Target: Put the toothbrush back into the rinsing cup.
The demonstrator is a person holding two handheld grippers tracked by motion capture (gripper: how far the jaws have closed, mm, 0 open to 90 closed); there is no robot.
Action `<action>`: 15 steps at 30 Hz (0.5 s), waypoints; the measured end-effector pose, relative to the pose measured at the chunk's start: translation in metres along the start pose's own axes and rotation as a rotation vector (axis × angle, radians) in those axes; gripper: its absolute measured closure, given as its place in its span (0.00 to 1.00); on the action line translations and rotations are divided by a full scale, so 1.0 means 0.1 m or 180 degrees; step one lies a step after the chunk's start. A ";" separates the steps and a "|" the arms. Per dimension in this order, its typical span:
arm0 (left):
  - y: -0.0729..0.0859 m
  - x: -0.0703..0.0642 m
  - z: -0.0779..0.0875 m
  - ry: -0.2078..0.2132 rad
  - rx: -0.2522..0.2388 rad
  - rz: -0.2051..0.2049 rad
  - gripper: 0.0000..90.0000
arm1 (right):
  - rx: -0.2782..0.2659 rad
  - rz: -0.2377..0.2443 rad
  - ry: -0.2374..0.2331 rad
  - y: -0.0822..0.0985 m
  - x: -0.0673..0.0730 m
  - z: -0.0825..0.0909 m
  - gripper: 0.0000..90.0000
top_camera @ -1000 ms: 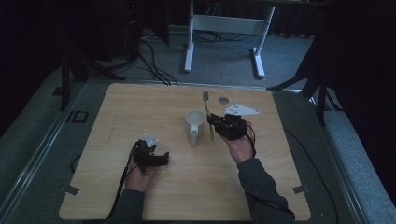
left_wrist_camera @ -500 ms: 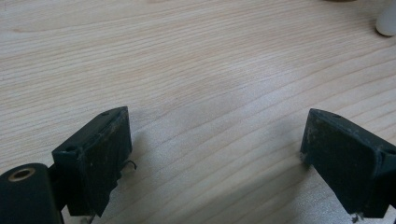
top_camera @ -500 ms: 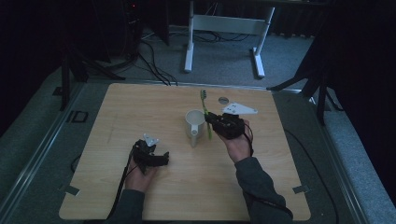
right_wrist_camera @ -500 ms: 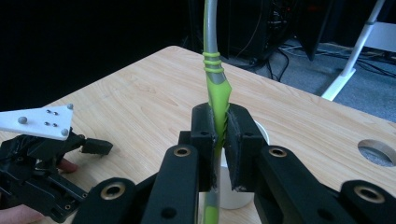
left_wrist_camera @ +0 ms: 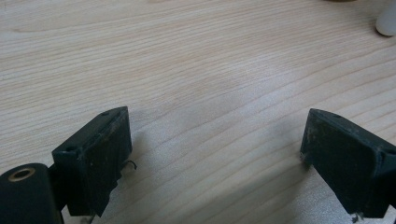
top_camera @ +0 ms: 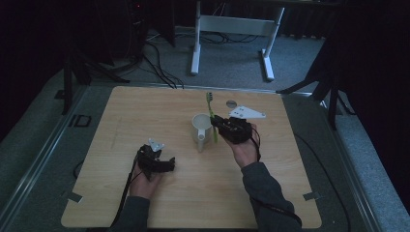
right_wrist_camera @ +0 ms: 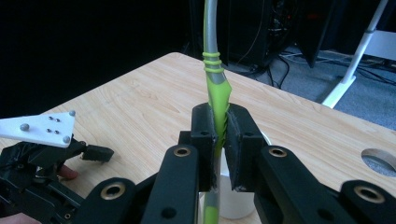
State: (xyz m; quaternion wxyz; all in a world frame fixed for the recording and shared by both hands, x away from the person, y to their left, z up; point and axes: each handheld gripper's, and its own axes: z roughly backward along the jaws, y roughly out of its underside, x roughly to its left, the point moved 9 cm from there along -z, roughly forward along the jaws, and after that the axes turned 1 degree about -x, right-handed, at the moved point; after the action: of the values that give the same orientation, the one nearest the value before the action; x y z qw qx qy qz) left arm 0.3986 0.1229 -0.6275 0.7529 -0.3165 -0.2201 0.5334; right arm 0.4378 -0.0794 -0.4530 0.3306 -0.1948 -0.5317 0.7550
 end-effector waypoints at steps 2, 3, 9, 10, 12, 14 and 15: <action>0.00 0.00 0.00 0.0000 0.0000 -0.0001 0.10 | -0.0009 -0.0001 -0.0009 -0.01 0.00 0.00 0.91; 0.00 0.00 0.00 0.0000 0.0000 -0.0001 0.10 | -0.0007 -0.0001 -0.0010 -0.01 0.01 -0.01 0.91; 0.00 0.00 0.00 0.0000 0.0000 0.0000 0.10 | -0.0049 0.0012 -0.0017 -0.04 0.02 -0.02 0.91; 0.00 0.00 0.00 0.0000 0.0000 0.0000 0.10 | -0.0054 0.0014 -0.0015 -0.04 0.03 -0.02 0.91; 0.00 0.00 0.00 0.0000 0.0000 0.0000 0.10 | -0.0073 0.0018 -0.0010 -0.05 0.03 -0.02 0.91; 0.00 0.00 0.00 0.0000 0.0000 0.0000 0.10 | -0.0088 0.0007 -0.0005 -0.06 0.03 -0.03 0.91; 0.00 0.00 0.00 0.0000 0.0000 -0.0001 0.10 | -0.0094 -0.0001 -0.0004 -0.06 0.03 -0.04 0.91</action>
State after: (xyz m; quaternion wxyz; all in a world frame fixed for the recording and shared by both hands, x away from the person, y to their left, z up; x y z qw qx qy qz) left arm 0.3986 0.1229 -0.6275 0.7530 -0.3165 -0.2200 0.5333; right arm 0.4395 -0.0735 -0.4487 0.3274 -0.1991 -0.5431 0.7472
